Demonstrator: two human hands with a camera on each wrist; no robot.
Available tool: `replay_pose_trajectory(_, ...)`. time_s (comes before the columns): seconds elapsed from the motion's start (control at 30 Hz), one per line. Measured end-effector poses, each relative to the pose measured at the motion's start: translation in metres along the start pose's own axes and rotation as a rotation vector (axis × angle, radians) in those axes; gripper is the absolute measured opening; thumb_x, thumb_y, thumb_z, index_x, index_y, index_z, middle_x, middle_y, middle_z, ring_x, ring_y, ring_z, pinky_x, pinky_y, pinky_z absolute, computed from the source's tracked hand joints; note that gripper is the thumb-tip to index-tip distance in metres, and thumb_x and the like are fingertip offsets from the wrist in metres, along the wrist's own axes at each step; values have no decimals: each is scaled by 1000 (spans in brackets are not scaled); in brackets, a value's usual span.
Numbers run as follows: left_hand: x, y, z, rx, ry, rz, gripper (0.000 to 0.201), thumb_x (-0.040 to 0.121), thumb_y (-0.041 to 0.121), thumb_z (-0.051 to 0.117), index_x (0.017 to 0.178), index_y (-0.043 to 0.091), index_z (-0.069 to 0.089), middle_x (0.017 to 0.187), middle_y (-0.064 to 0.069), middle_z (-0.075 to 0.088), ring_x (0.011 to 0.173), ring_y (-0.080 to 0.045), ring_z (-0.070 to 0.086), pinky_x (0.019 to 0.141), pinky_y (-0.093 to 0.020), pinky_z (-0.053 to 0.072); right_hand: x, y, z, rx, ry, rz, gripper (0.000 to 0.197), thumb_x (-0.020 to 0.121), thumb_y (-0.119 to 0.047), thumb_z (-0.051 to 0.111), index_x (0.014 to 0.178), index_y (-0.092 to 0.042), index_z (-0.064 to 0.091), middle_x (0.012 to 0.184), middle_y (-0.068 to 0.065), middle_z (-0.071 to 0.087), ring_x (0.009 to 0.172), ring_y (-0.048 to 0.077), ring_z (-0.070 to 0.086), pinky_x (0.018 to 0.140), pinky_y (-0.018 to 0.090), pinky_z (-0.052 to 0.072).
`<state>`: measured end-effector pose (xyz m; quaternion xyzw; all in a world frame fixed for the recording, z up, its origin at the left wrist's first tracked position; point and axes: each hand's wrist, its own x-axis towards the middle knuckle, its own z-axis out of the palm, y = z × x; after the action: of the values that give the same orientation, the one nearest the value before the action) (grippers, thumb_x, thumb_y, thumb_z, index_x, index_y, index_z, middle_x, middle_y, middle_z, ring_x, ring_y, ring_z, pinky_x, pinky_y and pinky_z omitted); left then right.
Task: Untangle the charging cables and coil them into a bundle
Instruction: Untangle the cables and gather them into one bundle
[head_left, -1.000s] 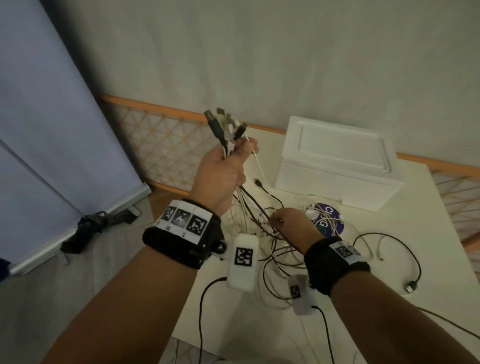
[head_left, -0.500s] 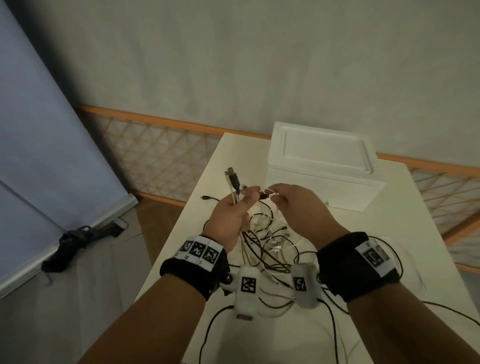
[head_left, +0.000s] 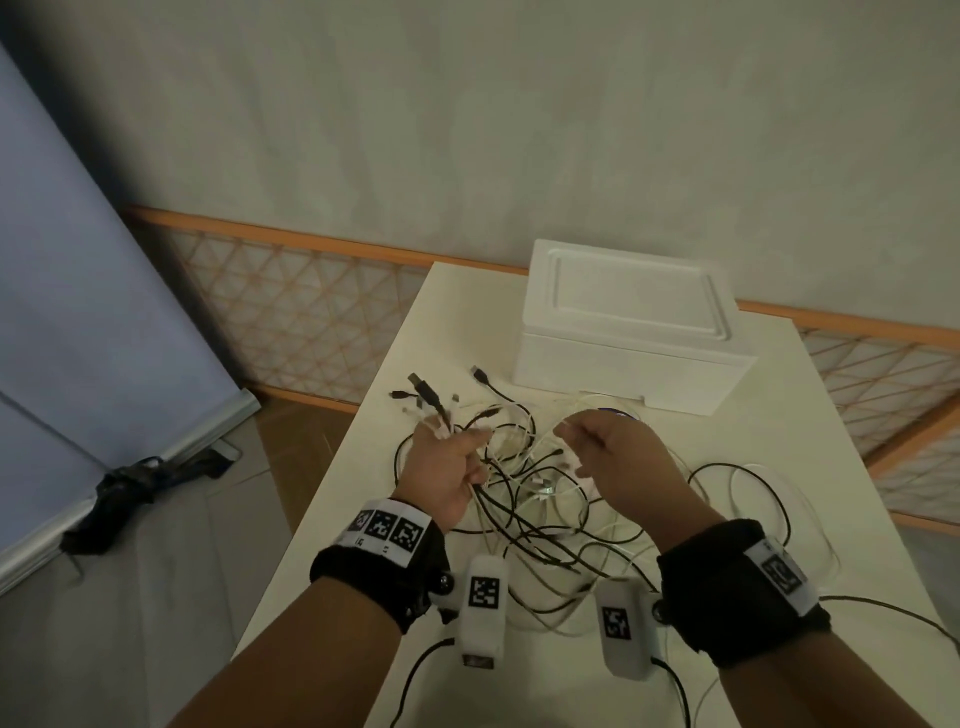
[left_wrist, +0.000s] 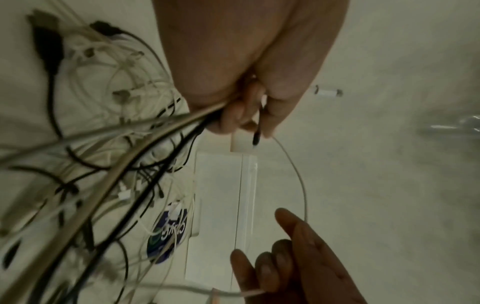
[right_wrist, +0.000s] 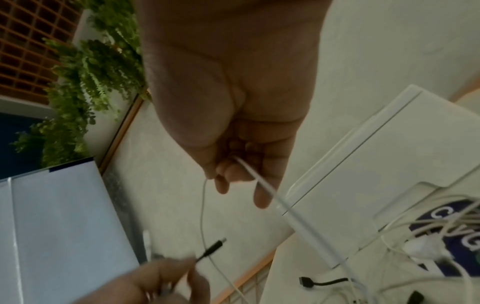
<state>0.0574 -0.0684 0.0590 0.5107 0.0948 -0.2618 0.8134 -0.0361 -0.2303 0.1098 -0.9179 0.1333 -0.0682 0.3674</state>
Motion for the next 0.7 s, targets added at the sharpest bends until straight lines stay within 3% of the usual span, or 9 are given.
replay_pose_trajectory(0.07, 4, -8, -5, 28, 141, -55, 35, 83, -12, 54, 64, 12, 38, 40, 3, 31, 32, -8, 24, 37, -19, 25, 1, -4, -1, 76, 51, 42, 19, 95, -31, 53, 90, -19, 67, 59, -5, 54, 63, 12, 63, 63, 27, 48)
replay_pose_trajectory(0.13, 6, -13, -11, 114, 221, -92, 35, 83, -7, 59, 60, 13, 40, 35, 5, 29, 30, -8, 25, 38, -19, 23, 2, -8, -2, 125, 128, 31, 18, 94, -30, 55, 88, -19, 67, 58, -7, 53, 55, 6, 54, 59, 18, 44)
replay_pose_trajectory(0.23, 6, -17, -16, 196, 203, -120, 30, 86, 9, 65, 64, 17, 45, 39, 7, 31, 33, -8, 25, 42, -23, 25, 4, -11, -7, 267, 311, 2, 17, 93, -27, 57, 89, -15, 69, 64, 0, 59, 55, 4, 49, 54, 9, 37)
replay_pose_trajectory(0.37, -3, -12, -7, 22, 83, -251, 48, 96, 40, 51, 56, 18, 36, 42, 2, 31, 35, -12, 26, 42, -23, 30, 3, -18, -11, 367, 471, -64, 15, 94, -22, 56, 91, -16, 68, 71, -10, 61, 64, -1, 52, 61, 9, 40)
replay_pose_trajectory(0.43, -8, -9, -4, -105, -6, -268, 51, 98, 45, 44, 59, 13, 47, 56, -6, 55, 37, -13, 33, 44, -23, 34, 0, -19, -10, 376, 353, -110, 14, 93, -23, 57, 92, -17, 70, 74, -8, 65, 64, -1, 54, 62, 9, 41)
replay_pose_trajectory(0.47, -10, -9, -3, -145, -48, -268, 49, 99, 44, 42, 68, 9, 57, 72, -12, 67, 38, -12, 36, 44, -23, 35, -3, -17, -7, 359, 238, -126, 14, 92, -24, 58, 93, -19, 71, 76, -5, 67, 65, 1, 56, 63, 11, 43)
replay_pose_trajectory(0.53, -13, -6, -2, -201, -125, -280, 43, 100, 39, 39, 95, 6, 65, 96, -16, 73, 37, -10, 36, 43, -21, 37, -7, -8, 0, 219, 5, -167, 14, 92, -30, 59, 94, -31, 72, 76, 1, 68, 66, 11, 59, 64, 23, 48)
replay_pose_trajectory(0.6, -15, -3, 1, -257, -183, -290, 34, 96, 32, 44, 107, 6, 63, 101, -14, 72, 34, -8, 33, 42, -19, 35, -11, 4, 8, -4, -152, -191, 15, 93, -33, 57, 94, -33, 71, 74, 1, 67, 66, 13, 59, 65, 31, 49)
replay_pose_trajectory(0.7, -18, 2, 2, -308, -200, -260, 25, 93, 20, 45, 103, 8, 64, 93, -8, 72, 33, -6, 29, 39, -17, 29, -20, 22, 12, -174, -224, -133, 17, 94, -38, 53, 92, -34, 69, 68, -11, 62, 65, 4, 57, 64, 27, 48)
